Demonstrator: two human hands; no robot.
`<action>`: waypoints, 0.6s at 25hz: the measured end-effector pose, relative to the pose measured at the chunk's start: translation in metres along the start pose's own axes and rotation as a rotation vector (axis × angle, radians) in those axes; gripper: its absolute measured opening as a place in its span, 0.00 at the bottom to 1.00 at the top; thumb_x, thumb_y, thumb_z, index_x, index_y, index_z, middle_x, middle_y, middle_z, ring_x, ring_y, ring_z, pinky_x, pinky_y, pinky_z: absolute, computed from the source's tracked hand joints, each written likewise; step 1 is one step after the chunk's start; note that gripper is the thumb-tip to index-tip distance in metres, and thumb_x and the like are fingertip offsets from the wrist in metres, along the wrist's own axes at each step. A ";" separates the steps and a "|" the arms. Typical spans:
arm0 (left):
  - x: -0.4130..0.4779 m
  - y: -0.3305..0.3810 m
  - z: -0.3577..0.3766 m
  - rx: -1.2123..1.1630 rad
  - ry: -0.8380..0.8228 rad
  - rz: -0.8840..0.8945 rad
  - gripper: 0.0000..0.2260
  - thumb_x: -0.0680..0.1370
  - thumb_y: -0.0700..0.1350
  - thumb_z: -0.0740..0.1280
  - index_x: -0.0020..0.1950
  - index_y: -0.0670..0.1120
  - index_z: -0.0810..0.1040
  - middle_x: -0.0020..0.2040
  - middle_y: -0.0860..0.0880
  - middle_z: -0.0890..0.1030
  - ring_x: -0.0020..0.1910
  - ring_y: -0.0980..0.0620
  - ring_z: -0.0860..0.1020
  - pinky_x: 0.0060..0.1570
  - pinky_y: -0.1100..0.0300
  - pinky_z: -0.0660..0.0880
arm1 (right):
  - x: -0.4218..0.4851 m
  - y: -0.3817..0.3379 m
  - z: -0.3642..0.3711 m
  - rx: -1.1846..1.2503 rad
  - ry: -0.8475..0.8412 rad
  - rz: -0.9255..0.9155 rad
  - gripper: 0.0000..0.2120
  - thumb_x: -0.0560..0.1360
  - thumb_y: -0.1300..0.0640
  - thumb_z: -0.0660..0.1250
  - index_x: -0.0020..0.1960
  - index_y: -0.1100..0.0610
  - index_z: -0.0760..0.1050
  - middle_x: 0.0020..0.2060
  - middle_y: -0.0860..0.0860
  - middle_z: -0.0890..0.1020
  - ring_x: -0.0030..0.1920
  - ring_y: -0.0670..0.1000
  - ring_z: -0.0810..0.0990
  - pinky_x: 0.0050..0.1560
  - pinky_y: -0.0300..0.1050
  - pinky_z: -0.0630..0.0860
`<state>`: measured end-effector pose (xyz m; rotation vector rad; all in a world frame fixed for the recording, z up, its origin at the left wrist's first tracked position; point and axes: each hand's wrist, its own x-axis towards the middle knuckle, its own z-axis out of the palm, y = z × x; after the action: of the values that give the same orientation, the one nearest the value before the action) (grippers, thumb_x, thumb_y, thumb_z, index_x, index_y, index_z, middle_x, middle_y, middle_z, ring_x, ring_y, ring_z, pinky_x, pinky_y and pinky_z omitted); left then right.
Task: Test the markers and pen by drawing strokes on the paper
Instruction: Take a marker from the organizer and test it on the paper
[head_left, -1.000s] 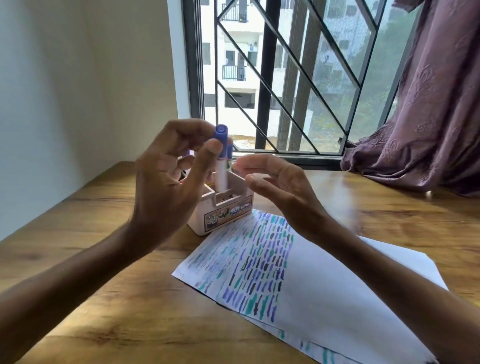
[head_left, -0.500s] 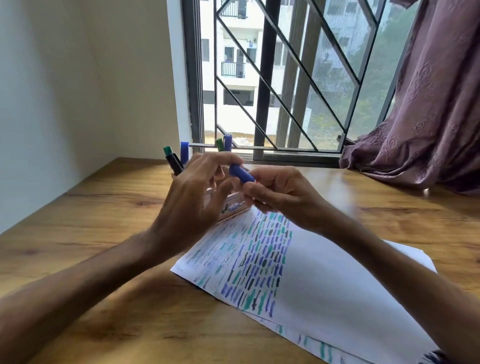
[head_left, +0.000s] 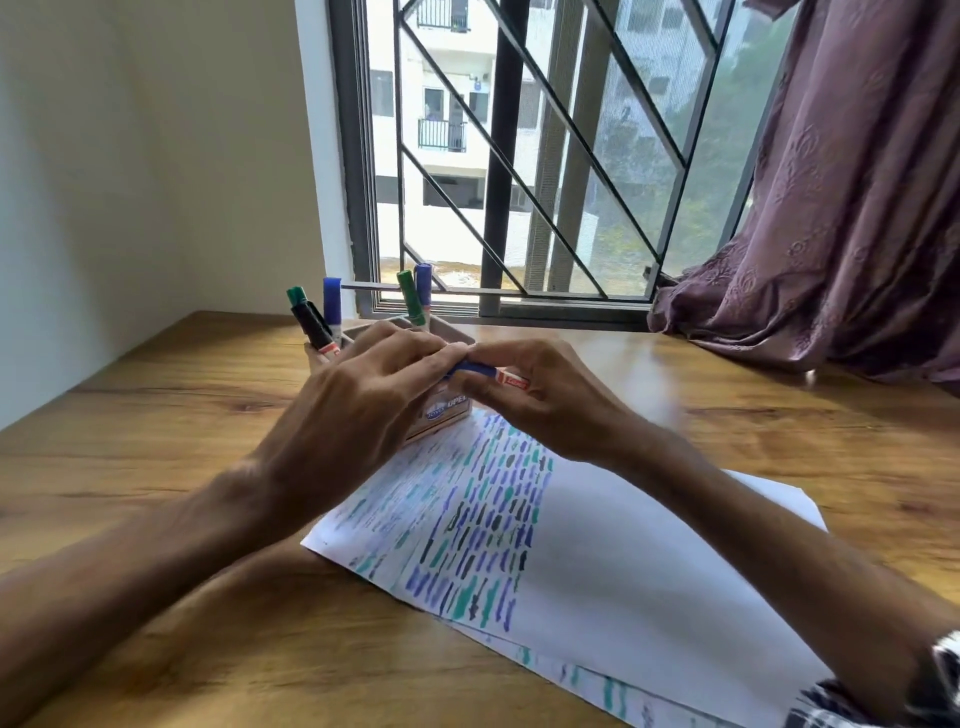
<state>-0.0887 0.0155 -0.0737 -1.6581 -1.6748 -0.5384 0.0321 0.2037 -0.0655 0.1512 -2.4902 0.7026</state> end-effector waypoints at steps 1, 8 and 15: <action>0.000 0.000 -0.001 0.014 -0.011 0.001 0.21 0.75 0.38 0.72 0.68 0.38 0.78 0.60 0.39 0.83 0.56 0.44 0.79 0.54 0.55 0.77 | 0.000 0.001 0.000 -0.018 -0.006 -0.007 0.12 0.82 0.51 0.68 0.62 0.53 0.84 0.48 0.51 0.88 0.45 0.52 0.86 0.43 0.59 0.81; 0.003 0.015 -0.006 0.107 0.064 -0.064 0.16 0.81 0.45 0.62 0.65 0.37 0.76 0.57 0.39 0.81 0.55 0.44 0.75 0.58 0.50 0.74 | 0.002 0.013 -0.030 0.332 -0.207 0.265 0.07 0.84 0.54 0.63 0.54 0.57 0.75 0.31 0.46 0.79 0.28 0.46 0.72 0.28 0.41 0.66; -0.011 0.055 0.009 -0.392 -0.416 -0.018 0.18 0.85 0.54 0.51 0.66 0.47 0.72 0.62 0.51 0.78 0.59 0.56 0.76 0.57 0.56 0.76 | -0.003 0.014 -0.058 0.710 -0.026 0.436 0.17 0.77 0.74 0.54 0.49 0.59 0.77 0.40 0.63 0.85 0.34 0.54 0.77 0.31 0.44 0.72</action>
<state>-0.0370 0.0200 -0.0979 -2.1550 -1.9721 -0.5872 0.0588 0.2453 -0.0319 -0.1364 -2.2006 1.7531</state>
